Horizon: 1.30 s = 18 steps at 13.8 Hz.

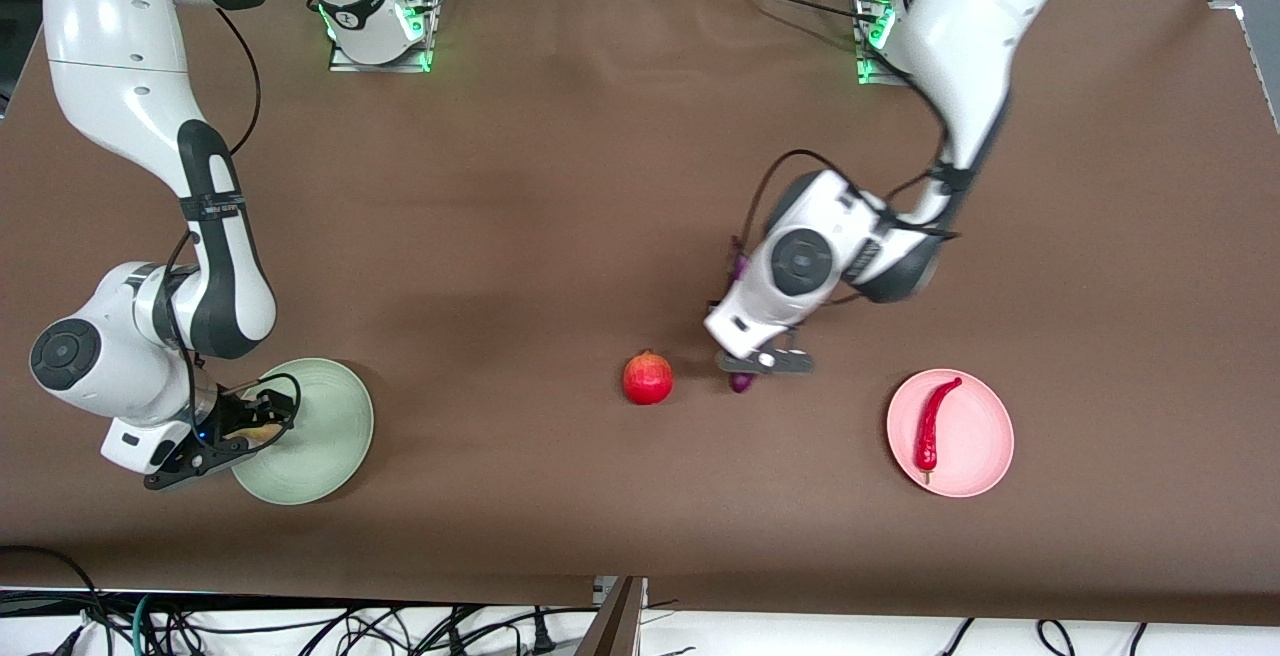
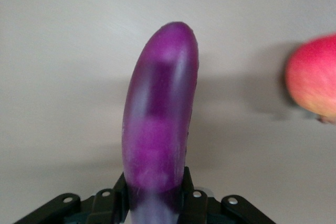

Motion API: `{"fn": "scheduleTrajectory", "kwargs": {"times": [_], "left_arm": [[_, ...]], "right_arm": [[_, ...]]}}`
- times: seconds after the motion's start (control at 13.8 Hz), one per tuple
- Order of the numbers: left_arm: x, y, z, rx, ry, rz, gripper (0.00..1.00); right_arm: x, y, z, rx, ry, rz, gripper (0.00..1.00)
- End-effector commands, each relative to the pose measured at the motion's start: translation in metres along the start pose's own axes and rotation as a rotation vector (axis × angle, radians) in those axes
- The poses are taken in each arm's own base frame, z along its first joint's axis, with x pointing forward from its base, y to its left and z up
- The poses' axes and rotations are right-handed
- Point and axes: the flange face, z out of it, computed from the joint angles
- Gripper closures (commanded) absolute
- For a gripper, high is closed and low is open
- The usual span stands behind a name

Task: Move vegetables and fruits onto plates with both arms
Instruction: 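Grasp the purple eggplant with the left gripper while the right gripper reaches the apple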

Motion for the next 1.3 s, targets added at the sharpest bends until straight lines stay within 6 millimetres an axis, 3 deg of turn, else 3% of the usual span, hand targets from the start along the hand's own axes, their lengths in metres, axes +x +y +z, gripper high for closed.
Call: {"fn": "scheduleTrajectory", "kwargs": {"times": [0.0,0.22,0.43,0.58,0.8,0.87,0.94,1.01,1.23], "left_arm": [[0.028,-0.091,-0.014,0.043,0.006,0.101,1.0],[0.058,-0.181,-0.006,0.181,0.032,0.249,1.0],[0.085,-0.222,-0.004,0.21,0.079,0.327,1.0],[0.1,-0.259,0.012,0.245,0.108,0.336,1.0],[0.104,-0.282,0.043,0.265,0.111,0.341,1.0],[0.103,-0.282,0.045,0.263,0.107,0.339,0.93],[0.103,-0.279,0.047,0.263,0.104,0.344,0.4],[0.105,-0.281,0.043,0.262,0.113,0.34,0.0],[0.106,-0.276,0.021,0.255,0.137,0.321,0.0]], "right_arm": [[0.021,-0.028,-0.025,0.053,0.04,-0.026,0.0],[0.049,-0.062,-0.046,0.145,0.086,0.07,0.0],[0.074,-0.131,-0.05,0.229,0.082,0.269,0.01],[0.09,-0.19,-0.052,0.25,0.065,0.406,0.01],[0.118,-0.304,-0.041,0.301,0.182,0.662,0.01],[0.12,-0.331,-0.034,0.324,0.213,0.716,0.01],[0.121,-0.363,-0.029,0.342,0.225,0.727,0.01],[0.119,-0.389,-0.022,0.35,0.219,0.72,0.01],[0.112,-0.444,-0.01,0.365,0.207,0.695,0.01]]}}
